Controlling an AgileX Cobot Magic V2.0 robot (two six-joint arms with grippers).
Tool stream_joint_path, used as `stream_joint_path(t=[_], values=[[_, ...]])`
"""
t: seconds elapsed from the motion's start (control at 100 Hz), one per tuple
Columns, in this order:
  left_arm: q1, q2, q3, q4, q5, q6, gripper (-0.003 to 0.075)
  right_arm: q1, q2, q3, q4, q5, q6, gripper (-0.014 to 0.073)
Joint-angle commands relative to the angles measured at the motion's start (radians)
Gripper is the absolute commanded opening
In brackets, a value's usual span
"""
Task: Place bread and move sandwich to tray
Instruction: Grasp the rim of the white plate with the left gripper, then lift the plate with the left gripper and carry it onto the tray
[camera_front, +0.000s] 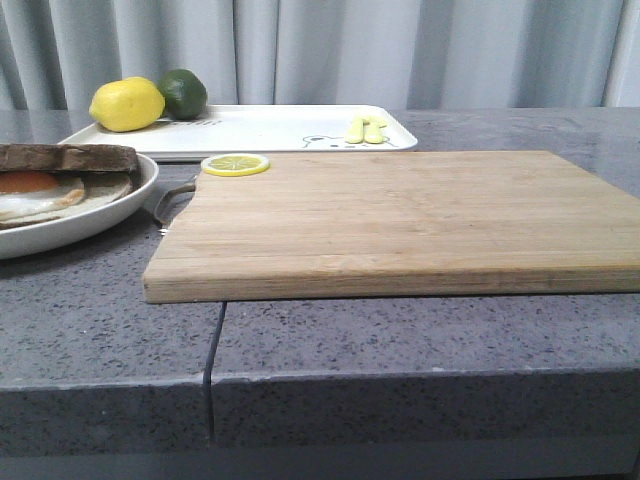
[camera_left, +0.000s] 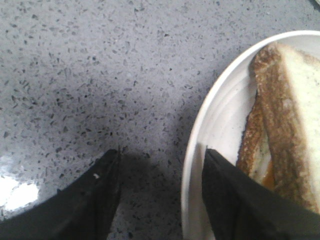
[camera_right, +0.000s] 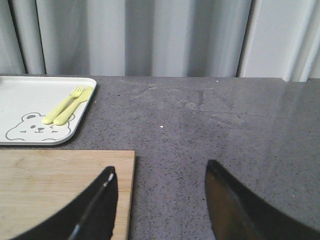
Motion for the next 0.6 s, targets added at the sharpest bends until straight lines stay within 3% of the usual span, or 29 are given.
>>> stream_joint_path(t=[0.0, 0.41, 0.59], values=[[0.003, -0.02, -0.031, -0.017, -0.025, -0.002, 0.0313, -0.006, -0.001, -0.026, -0.01, -0.074, 0.001, 0.0405], [0.003, -0.02, -0.031, -0.062, -0.019, -0.002, 0.0007, -0.006, -0.001, -0.026, -0.01, -0.075, 0.001, 0.0405], [0.003, -0.02, -0.031, -0.088, -0.023, -0.002, -0.0019, -0.006, -0.001, -0.026, -0.01, -0.075, 0.001, 0.0405]])
